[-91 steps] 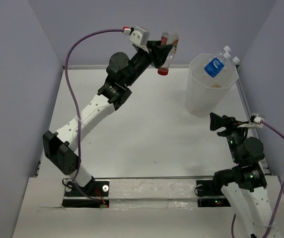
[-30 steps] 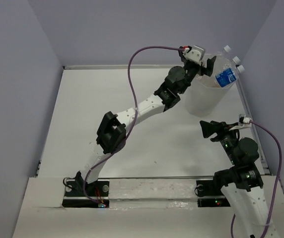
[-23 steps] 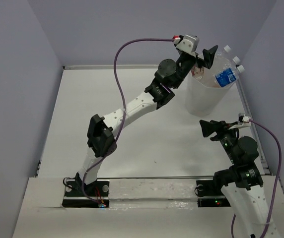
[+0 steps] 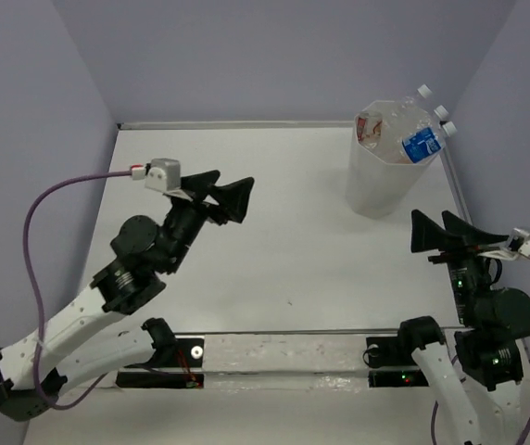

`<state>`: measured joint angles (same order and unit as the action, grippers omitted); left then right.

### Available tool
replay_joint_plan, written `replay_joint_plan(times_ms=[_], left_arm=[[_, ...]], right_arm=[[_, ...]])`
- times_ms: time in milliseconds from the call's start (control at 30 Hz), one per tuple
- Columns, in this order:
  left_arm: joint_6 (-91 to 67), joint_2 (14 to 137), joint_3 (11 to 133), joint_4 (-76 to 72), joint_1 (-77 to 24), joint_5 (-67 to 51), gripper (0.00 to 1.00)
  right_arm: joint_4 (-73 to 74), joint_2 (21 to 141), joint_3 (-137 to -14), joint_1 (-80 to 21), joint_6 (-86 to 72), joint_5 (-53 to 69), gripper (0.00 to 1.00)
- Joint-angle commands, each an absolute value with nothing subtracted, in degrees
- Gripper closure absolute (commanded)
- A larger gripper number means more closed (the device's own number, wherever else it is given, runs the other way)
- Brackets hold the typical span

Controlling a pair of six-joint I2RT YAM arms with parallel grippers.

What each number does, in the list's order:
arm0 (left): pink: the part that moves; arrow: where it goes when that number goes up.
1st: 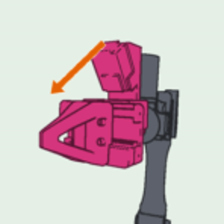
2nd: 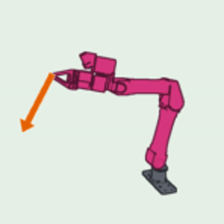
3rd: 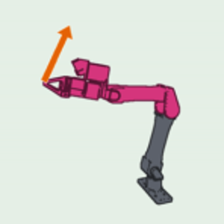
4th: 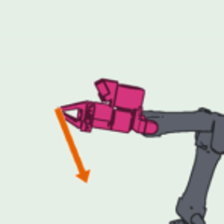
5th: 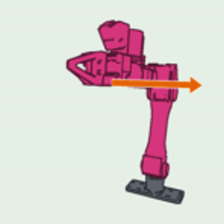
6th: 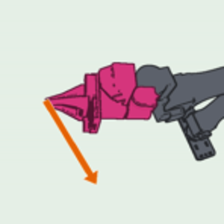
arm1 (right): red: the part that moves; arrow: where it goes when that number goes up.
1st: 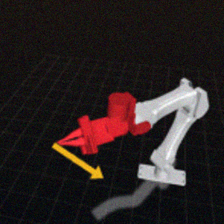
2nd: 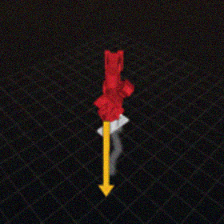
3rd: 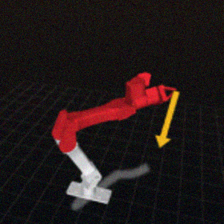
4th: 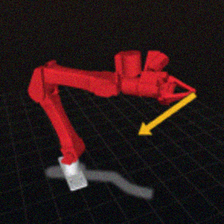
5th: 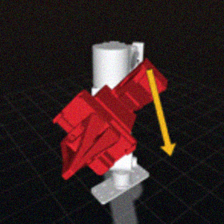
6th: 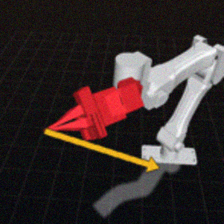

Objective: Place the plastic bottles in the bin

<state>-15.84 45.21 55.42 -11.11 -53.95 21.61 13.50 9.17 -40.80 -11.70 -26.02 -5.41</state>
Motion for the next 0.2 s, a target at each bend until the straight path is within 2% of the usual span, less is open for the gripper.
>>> replay_joint_plan(times_ms=[0,167], left_arm=[[-18.63,30.61,52.39,-3.79,-54.23,29.7,0.01],[-18.02,21.8,51.42,2.63,-54.14,30.85,0.01]], right_arm=[[14.85,5.1,-45.26,-11.69,-25.41,-16.26,0.0],[16.34,3.08,-45.53,-11.69,-22.15,-19.95,0.0]])
